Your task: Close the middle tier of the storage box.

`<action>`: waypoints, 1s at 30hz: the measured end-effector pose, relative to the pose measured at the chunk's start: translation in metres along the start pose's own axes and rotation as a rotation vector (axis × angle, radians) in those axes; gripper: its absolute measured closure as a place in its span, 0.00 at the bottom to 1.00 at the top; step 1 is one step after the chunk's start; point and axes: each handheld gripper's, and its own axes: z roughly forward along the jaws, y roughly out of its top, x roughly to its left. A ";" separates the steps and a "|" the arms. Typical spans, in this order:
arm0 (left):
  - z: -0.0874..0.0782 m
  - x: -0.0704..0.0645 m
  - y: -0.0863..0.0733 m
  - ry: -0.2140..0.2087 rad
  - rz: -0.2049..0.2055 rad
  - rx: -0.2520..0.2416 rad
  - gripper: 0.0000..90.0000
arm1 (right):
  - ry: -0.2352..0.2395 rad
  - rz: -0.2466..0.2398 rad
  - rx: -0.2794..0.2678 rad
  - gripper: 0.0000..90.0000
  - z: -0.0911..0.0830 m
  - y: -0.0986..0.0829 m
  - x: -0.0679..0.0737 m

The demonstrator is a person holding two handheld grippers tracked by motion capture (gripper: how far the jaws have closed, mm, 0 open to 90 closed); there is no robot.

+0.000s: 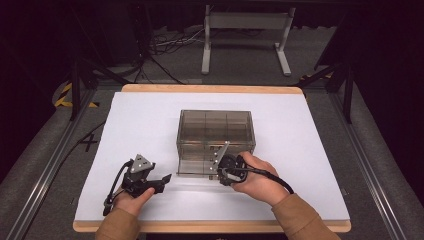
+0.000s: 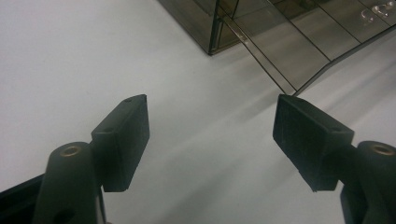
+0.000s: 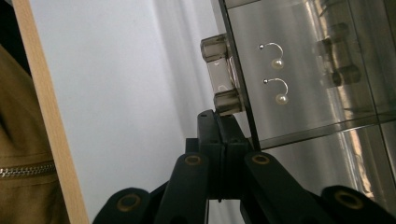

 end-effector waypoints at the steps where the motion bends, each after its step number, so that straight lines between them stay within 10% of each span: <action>1: 0.000 0.000 0.000 0.000 0.000 0.000 0.31 | 0.000 0.000 0.000 1.00 0.000 0.000 0.000; 30: 0.000 0.000 0.000 0.000 0.004 0.001 0.31 | -0.101 0.074 -0.073 1.00 -0.004 0.004 -0.026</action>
